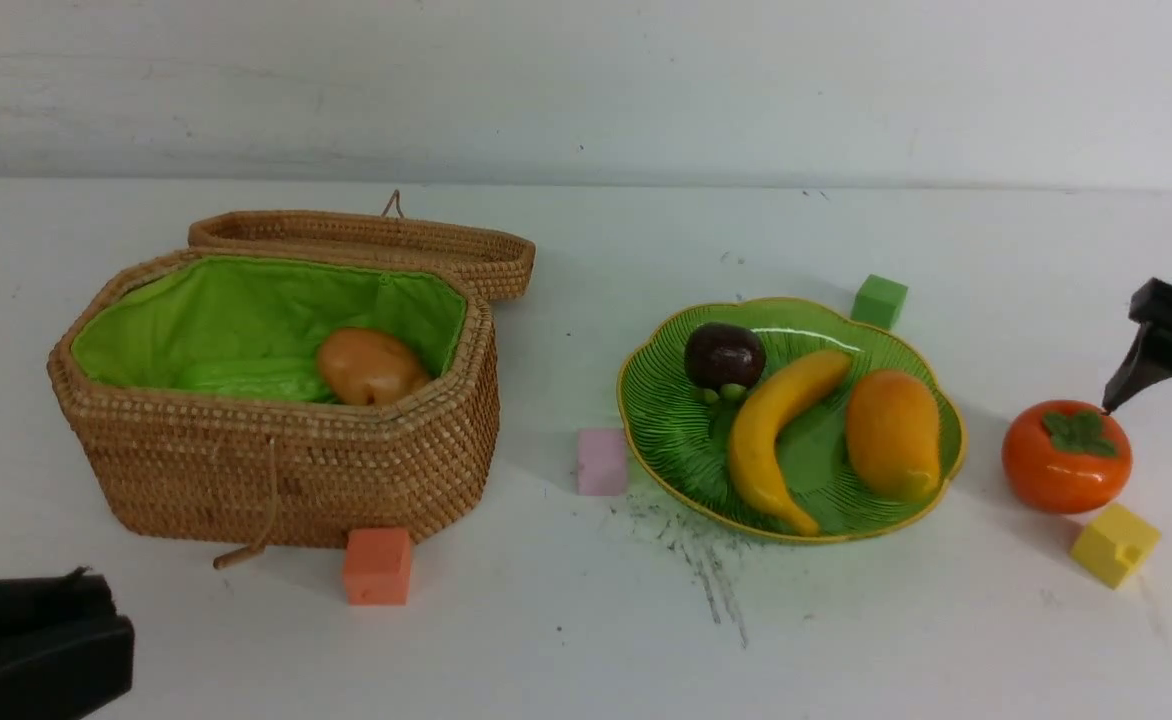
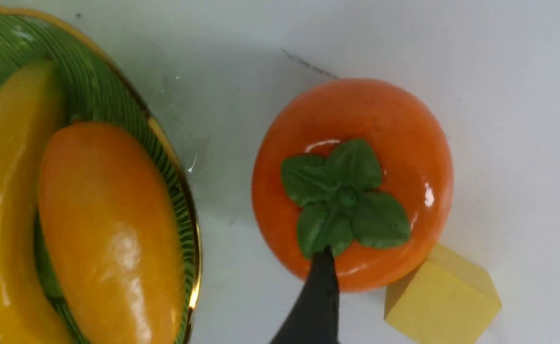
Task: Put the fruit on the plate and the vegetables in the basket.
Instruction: Grab a tomato with your right arm and place it on the plate on the right.
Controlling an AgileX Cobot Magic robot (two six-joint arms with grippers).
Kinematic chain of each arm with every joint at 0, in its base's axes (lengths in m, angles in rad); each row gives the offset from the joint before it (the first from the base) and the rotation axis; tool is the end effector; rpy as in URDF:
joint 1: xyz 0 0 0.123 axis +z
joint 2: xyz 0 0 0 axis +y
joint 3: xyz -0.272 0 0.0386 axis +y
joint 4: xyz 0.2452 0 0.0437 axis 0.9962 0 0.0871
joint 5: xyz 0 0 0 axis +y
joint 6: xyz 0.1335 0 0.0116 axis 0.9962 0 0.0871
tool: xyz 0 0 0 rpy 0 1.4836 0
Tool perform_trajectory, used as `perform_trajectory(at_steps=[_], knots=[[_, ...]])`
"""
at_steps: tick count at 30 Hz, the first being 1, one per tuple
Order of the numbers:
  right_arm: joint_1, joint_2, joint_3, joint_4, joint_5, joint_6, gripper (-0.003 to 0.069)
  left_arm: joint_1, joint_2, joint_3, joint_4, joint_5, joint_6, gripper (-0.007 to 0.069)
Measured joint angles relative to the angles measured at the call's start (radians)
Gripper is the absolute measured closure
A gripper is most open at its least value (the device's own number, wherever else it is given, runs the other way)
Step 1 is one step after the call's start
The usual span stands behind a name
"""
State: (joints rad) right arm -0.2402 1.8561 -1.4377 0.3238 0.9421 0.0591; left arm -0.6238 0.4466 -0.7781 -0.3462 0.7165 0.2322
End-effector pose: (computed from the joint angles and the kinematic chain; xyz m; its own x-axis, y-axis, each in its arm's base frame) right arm 0.3933 -0.0608 0.1906 -0.8537 0.4590 -0.2460 0.3771 0.8706 0.3160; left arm 0.0758 -0.0914 0.3618 -0.2394 0.1322 -0.9619 0.7363 0.6705 -0.0911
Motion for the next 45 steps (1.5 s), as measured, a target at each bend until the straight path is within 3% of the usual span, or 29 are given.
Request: perform_trajectory(at_steps=[7, 18, 26, 37, 45], knots=[[0.000, 0.100, 0.000, 0.042, -0.112, -0.013, -0.0003, 0.000, 0.000, 0.000, 0.000, 0.018, 0.000, 0.0528], [-0.001, 0.157, 0.000, 0.239, -0.157, -0.133, 0.0037, 0.000, 0.000, 0.000, 0.000, 0.032, 0.000, 0.0526], [-0.002, 0.176, 0.000, 0.346, -0.140, -0.248, 0.0151, 0.000, 0.000, 0.000, 0.000, 0.033, 0.000, 0.0526], [-0.002, 0.177, 0.000, 0.362, -0.137, -0.260, 0.0151, 0.000, 0.000, 0.000, 0.000, 0.033, 0.000, 0.0526], [-0.002, 0.072, 0.000, 0.298, -0.130, -0.261, 0.0151, 0.000, 0.000, 0.000, 0.000, 0.033, 0.000, 0.0523]])
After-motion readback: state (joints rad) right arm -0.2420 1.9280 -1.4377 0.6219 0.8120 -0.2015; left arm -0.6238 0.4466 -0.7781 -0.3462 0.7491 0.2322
